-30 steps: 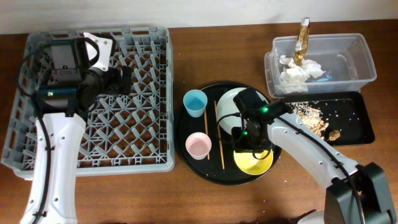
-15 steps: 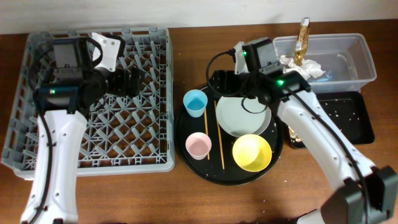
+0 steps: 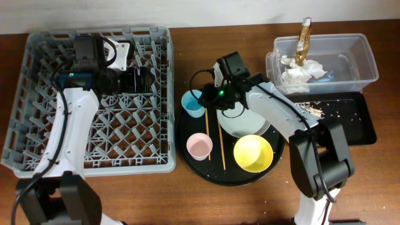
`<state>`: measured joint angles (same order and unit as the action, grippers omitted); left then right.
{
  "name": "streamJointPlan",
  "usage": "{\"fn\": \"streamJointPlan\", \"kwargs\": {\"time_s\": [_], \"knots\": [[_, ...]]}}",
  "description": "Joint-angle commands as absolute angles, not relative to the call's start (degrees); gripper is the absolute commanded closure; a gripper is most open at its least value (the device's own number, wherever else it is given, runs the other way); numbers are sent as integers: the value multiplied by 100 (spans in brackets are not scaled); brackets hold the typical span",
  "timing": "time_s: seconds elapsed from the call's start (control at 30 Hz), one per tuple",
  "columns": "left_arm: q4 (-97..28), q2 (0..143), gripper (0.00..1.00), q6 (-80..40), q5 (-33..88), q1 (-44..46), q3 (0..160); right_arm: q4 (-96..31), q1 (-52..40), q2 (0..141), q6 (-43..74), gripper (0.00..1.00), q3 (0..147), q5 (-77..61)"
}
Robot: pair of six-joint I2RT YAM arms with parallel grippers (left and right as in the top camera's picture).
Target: Sort waste into correct bins and load items into the dishwasher rack
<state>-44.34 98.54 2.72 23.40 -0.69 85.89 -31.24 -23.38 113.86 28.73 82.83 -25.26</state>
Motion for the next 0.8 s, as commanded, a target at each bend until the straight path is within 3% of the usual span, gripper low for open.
{"fn": "streamJointPlan", "kwargs": {"time_s": [0.0, 0.1, 0.2, 0.33, 0.43, 0.57, 0.77], "knots": [[-4414, 9959, 11, 34, 2427, -40, 8694, -3157, -2362, 11515, 2904, 85, 8357, -2329], [-4375, 9959, 11, -75, 2536, -43, 8694, -3223, -2364, 11552, 2904, 96, 8357, -2309], [-4311, 9959, 11, -86, 3052, -43, 8694, -3267, -2324, 11474, 2899, 96, 8359, -2423], [-3918, 9963, 7, -86, 5000, -91, 8694, -3028, -1658, 10501, 2779, 96, 8359, -3463], [-3291, 9998, 1, -84, 6862, -102, 8694, -2283, -729, 9880, 2773, 96, 8359, -5251], [-2300, 10250, 1, -128, 9019, -102, 8694, -1380, -593, 9904, 2849, 96, 8359, -6545], [-2296, 10433, 1, -217, 9019, 119, 8694, -460, -1039, 9918, 3203, 96, 8359, -6525]]}}
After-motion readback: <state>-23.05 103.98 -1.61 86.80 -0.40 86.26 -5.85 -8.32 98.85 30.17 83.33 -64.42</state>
